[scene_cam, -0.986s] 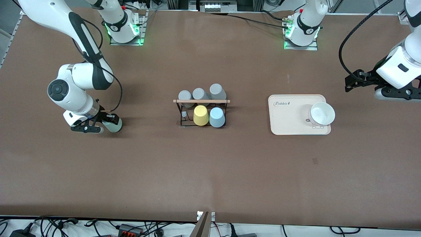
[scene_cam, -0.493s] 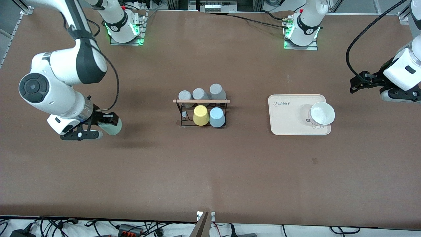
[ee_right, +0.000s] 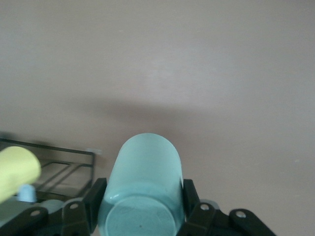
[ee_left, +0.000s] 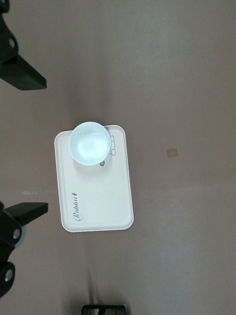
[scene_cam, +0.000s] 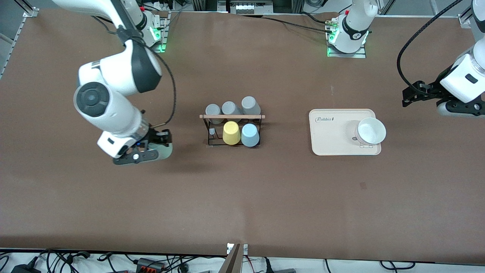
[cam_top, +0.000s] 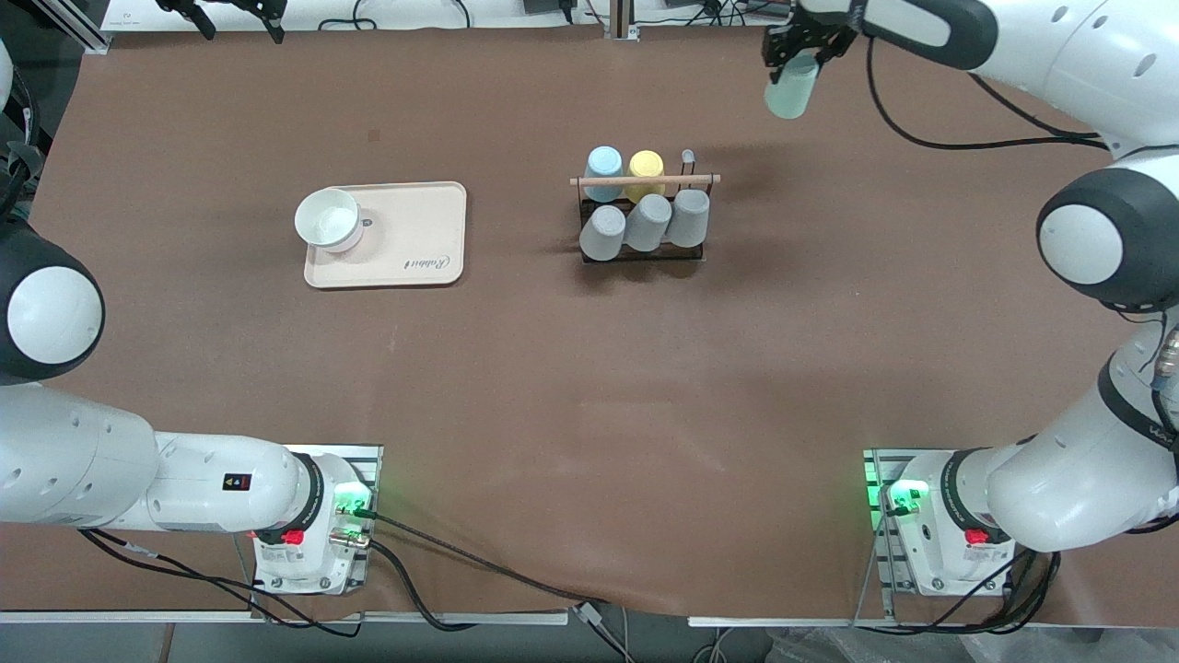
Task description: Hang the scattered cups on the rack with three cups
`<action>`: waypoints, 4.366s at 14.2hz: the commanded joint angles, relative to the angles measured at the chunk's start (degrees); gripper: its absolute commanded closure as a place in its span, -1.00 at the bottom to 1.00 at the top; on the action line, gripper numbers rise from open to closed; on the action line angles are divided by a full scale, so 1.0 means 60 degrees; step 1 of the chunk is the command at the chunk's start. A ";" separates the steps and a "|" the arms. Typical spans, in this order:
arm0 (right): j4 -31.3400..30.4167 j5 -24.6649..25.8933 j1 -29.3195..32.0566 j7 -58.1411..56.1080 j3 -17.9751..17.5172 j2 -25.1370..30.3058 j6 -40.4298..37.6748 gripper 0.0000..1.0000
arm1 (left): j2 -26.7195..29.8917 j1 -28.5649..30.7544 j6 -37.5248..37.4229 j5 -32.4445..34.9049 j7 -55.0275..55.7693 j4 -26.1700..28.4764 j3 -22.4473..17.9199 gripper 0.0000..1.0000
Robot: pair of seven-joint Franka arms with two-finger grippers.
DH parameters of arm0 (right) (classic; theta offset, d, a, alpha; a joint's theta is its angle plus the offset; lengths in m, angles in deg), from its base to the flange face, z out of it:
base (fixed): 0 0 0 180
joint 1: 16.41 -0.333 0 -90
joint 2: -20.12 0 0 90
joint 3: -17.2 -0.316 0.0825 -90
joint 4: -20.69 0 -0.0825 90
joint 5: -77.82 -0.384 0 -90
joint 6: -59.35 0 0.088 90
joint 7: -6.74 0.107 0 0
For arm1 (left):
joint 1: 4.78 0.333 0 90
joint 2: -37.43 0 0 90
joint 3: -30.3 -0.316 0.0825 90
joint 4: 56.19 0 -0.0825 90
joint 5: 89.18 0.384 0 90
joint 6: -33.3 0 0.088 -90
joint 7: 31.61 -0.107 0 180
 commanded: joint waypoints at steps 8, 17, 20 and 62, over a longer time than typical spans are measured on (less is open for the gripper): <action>0.1126 -0.0126 -0.1895 0.3359 0.0077 -0.1005 0.0146 0.50 | 0.0114 0.0137 0.0078 -0.0109 -0.0071 0.0061 0.0124 -1.00; 0.1096 -0.0199 -0.2218 0.3359 0.0077 -0.1123 -0.0645 0.50 | 0.0114 0.0137 0.0078 -0.0109 -0.0056 0.0061 0.0124 -1.00; 0.1053 -0.0214 -0.2218 0.3402 0.0077 -0.1196 -0.0631 0.50 | 0.0114 0.0152 0.0078 -0.0109 -0.0056 0.0076 0.0124 -1.00; 0.1302 -0.0404 0.1807 -0.0035 0.0282 0.0662 -0.1656 -1.00 | 0.0129 0.0108 0.0078 -0.0109 -0.0056 0.0076 0.0125 -1.00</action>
